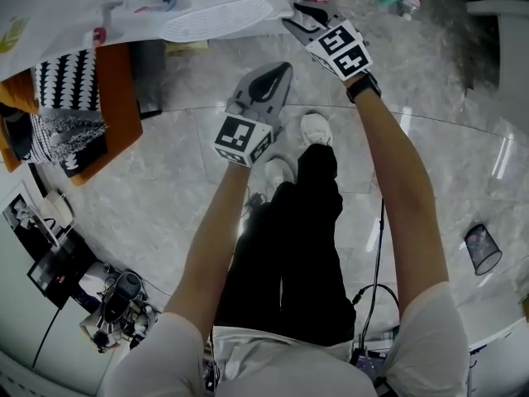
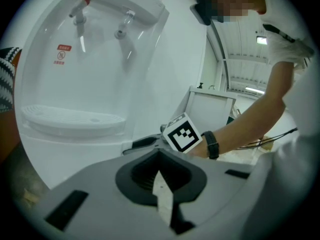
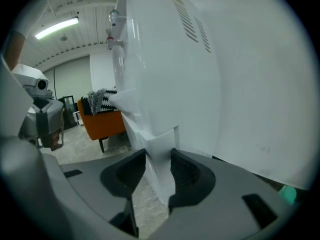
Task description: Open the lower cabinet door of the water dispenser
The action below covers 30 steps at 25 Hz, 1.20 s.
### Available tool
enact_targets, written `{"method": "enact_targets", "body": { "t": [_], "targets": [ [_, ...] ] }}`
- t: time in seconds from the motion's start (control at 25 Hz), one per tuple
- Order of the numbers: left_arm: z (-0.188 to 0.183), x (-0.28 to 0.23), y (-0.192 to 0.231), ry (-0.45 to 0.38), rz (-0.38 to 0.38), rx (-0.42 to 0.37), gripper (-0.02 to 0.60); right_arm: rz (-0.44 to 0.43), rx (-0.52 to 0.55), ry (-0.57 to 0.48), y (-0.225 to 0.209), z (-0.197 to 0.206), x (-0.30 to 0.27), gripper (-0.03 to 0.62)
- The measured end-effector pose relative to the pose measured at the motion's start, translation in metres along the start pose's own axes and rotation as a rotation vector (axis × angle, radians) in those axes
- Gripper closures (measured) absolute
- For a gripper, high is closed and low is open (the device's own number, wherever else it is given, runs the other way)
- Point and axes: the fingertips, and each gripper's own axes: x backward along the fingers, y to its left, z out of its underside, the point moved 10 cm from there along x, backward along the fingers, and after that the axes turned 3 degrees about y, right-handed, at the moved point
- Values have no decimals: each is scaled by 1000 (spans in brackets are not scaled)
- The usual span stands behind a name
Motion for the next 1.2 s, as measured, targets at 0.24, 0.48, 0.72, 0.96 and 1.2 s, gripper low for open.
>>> {"method": "enact_targets", "body": {
  "t": [0.24, 0.48, 0.72, 0.96, 1.2],
  "targets": [
    [2, 17, 2, -13, -26, 23, 577, -25, 9, 29, 25, 11, 14, 445],
    [6, 39, -5, -17, -31, 39, 577, -23, 3, 72, 53, 20, 23, 451],
    [11, 66, 0, -28, -55, 52, 577, -14, -12, 110, 72, 22, 28, 451],
    [17, 101, 0, -19, -73, 79, 577, -39, -38, 157, 109, 25, 36, 454],
    [11, 139, -1, -50, -119, 8, 577, -44, -49, 185, 142, 29, 36, 473]
  ]
}}
